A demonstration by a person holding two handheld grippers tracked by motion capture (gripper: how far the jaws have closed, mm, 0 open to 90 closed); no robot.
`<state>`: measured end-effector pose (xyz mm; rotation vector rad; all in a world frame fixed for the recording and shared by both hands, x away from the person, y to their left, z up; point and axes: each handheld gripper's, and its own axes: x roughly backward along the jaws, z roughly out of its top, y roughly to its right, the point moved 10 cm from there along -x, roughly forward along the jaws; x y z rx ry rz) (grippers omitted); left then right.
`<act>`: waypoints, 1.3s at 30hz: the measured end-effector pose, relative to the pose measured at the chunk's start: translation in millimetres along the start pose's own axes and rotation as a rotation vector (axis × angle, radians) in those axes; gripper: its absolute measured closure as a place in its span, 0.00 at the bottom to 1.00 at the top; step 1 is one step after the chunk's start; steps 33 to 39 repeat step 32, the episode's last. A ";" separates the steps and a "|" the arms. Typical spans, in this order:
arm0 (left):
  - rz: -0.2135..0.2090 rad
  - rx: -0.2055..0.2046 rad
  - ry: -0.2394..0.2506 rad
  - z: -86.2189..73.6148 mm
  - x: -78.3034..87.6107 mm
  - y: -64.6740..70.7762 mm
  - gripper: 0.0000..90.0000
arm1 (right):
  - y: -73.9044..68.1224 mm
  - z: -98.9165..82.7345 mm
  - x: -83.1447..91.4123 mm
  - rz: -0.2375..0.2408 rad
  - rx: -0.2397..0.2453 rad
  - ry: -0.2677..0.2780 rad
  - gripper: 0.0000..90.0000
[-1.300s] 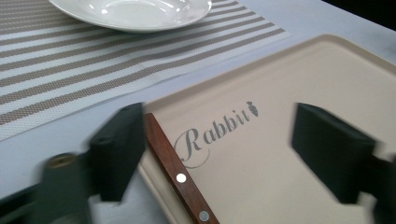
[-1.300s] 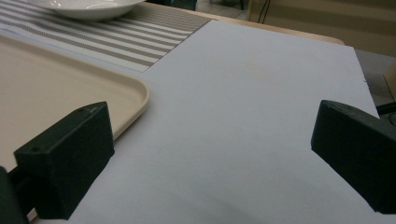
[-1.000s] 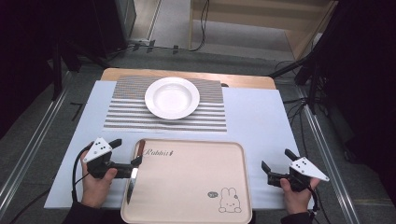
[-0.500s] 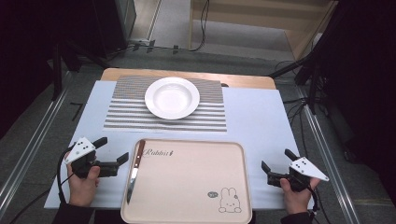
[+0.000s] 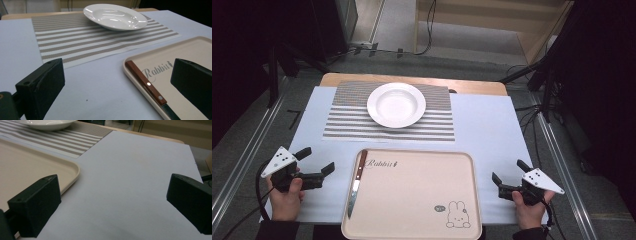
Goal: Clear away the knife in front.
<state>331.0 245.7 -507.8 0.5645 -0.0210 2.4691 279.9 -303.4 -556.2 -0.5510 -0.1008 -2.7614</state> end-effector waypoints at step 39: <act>0.080 0.079 0.017 -19.0 34.5 -50.1 0.00 | 6.6 2.4 2.9 -0.004 -0.047 0.028 0.00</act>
